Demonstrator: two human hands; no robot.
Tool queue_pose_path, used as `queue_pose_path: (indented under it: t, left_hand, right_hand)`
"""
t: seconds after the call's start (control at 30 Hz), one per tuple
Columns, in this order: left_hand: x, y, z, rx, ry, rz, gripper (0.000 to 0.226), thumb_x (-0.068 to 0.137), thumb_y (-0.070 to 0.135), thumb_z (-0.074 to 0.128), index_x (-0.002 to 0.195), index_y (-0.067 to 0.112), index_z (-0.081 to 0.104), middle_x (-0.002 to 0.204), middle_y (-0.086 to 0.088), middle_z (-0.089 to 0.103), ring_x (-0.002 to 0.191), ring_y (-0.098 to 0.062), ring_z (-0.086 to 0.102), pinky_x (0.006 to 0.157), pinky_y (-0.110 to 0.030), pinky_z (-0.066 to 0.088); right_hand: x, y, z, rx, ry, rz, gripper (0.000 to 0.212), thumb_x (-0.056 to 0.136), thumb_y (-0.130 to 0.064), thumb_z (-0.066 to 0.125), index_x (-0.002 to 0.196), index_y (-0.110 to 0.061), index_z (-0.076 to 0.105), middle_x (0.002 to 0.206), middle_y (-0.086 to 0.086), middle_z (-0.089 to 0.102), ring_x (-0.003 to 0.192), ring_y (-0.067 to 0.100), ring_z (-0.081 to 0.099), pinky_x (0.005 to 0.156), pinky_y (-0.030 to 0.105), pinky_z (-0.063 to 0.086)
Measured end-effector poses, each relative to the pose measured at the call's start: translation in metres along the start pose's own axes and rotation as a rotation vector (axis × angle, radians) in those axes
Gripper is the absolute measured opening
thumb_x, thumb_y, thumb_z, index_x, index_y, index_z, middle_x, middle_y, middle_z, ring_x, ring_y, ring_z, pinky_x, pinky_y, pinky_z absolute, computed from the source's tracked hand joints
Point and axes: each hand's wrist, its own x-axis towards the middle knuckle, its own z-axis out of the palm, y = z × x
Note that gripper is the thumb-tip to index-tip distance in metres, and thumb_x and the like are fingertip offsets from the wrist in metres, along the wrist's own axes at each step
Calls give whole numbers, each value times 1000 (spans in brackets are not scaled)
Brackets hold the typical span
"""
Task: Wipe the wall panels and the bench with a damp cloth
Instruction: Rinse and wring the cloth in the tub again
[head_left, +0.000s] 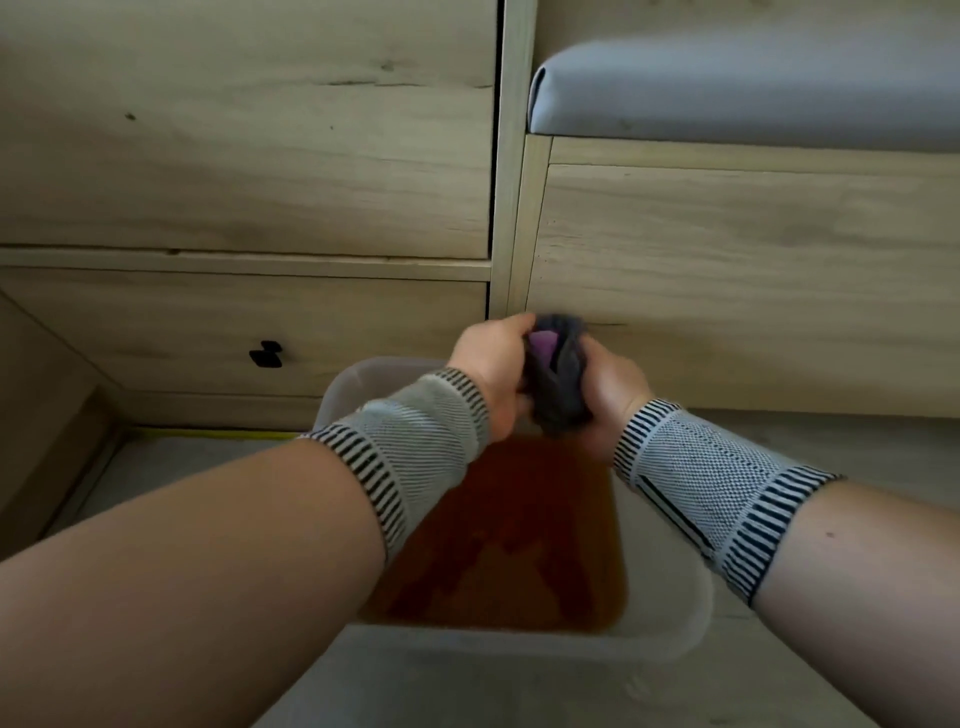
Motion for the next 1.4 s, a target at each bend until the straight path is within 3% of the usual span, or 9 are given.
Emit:
queue_pose_path:
  t: [0.2,0.33,0.47,0.57,0.8,0.93,1.13,1.27,1.4]
  left_hand:
    - [2,-1,-4,-133,-145,-103,31,95,30,60,114,7,70,122,-18,67,110,-31,64,100,-43,50]
    - [13,-7,-16,101,157,5,26,92,37,64,100,12,66,115,-16,69,100,-31,66,94,-46,54]
    - [1,-8,-9,-170,-72,-254,58,87,67,54,120,21,66,112,-13,72,101,-33,67,87,-49,53]
    - [6,-14,-2,-188,-87,-255,52,90,62,54,124,23,66,113,-13,71,100,-35,67,83,-50,55]
    - [22,-15,-1,-10,41,-209,54,83,51,62,114,7,64,102,-17,69,103,-36,63,98,-57,48]
    - [17,-13,-4,-19,2,-175,48,79,54,71,108,16,71,98,-14,74,92,-36,71,88,-58,55]
    - [19,-7,2,231,110,119,24,92,29,59,106,10,62,102,-15,69,97,-34,66,92,-49,55]
    - [25,-17,2,330,33,138,39,104,34,39,136,13,50,117,-6,60,97,-19,58,83,-22,54]
    - [2,-19,0,65,14,-60,47,99,50,48,126,15,62,118,-12,67,108,-28,64,96,-42,53]
  right_hand:
    - [-14,-3,1,29,-175,-77,24,99,-23,41,86,-15,59,62,1,64,56,14,62,55,22,53]
    - [-20,-10,15,-418,47,-305,26,98,-10,43,109,-2,66,95,13,67,92,29,64,79,31,49]
    - [-20,-6,27,-420,124,-391,33,80,-33,52,84,-5,67,92,18,70,94,37,65,89,50,54]
    - [-18,-10,20,-277,135,-282,33,91,-31,50,73,-8,65,80,16,67,88,35,66,86,49,54]
    - [-12,0,-17,-841,55,-887,26,98,-37,37,84,-15,39,71,7,55,73,36,58,63,45,41]
    - [-12,-3,-9,-791,77,-824,37,97,-43,30,82,-15,49,71,3,56,75,34,60,62,38,43]
    - [-4,-12,25,-282,15,-234,25,100,-31,45,101,-12,61,120,21,62,102,32,61,87,35,51]
    - [-6,0,27,-109,-108,-89,76,68,-64,60,129,-18,53,117,12,64,104,30,64,94,52,51]
    - [-23,-4,10,-207,-6,-182,26,99,-30,50,111,-11,62,110,17,68,99,28,66,90,44,54]
